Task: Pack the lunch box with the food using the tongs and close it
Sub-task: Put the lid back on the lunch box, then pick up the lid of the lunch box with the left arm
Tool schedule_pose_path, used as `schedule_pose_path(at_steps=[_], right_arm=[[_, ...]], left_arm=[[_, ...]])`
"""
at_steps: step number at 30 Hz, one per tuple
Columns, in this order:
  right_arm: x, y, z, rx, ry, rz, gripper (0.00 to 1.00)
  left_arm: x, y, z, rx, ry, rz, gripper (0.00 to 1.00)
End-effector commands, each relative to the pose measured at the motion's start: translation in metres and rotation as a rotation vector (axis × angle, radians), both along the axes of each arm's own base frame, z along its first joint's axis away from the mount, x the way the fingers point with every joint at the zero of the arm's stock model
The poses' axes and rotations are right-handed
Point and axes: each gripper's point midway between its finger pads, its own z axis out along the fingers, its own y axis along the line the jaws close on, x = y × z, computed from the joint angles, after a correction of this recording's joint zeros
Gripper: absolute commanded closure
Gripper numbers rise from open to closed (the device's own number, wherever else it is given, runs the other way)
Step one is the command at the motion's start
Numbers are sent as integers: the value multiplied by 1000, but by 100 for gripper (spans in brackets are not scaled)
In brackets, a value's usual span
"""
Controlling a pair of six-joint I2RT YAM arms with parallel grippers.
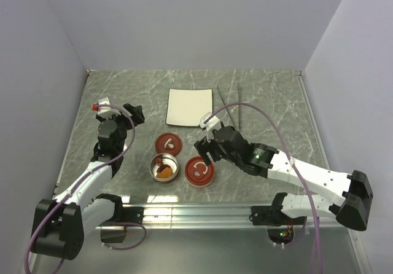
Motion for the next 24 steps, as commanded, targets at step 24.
schedule_pose_path(at_steps=[24], right_arm=[[171, -104, 29, 331, -162, -404, 19]], left_arm=[[0, -126, -15, 232, 2, -536, 4]])
